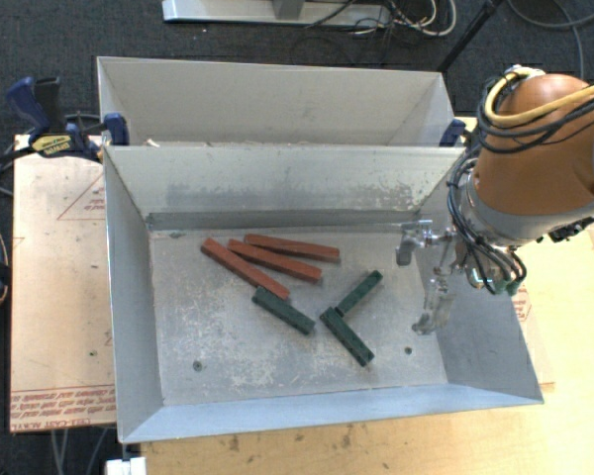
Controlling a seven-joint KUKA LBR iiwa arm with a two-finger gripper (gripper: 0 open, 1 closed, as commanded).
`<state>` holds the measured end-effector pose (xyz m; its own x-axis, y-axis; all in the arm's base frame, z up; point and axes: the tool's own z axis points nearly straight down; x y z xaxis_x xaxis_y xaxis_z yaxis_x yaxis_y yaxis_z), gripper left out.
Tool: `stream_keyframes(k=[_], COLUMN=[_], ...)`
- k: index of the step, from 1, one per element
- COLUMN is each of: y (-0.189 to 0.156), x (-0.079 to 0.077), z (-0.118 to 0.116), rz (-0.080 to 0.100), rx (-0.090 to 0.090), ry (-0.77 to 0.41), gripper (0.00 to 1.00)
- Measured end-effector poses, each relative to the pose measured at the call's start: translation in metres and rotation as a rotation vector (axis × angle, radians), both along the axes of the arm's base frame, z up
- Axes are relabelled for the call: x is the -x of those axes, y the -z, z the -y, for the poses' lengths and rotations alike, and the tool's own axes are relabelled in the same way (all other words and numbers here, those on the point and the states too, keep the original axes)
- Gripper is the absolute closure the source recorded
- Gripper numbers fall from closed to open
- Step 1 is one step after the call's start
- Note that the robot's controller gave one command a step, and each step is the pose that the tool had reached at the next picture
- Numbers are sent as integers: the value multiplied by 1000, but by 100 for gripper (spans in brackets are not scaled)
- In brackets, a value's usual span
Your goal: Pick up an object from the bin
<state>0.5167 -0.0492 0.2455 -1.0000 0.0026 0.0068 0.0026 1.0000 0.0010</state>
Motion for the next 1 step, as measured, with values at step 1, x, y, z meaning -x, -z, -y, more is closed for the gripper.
stream_keyframes(k=[1], y=[-4], x=[-1], z=[0], rz=[8], rx=[1], ry=[-3], gripper=[100])
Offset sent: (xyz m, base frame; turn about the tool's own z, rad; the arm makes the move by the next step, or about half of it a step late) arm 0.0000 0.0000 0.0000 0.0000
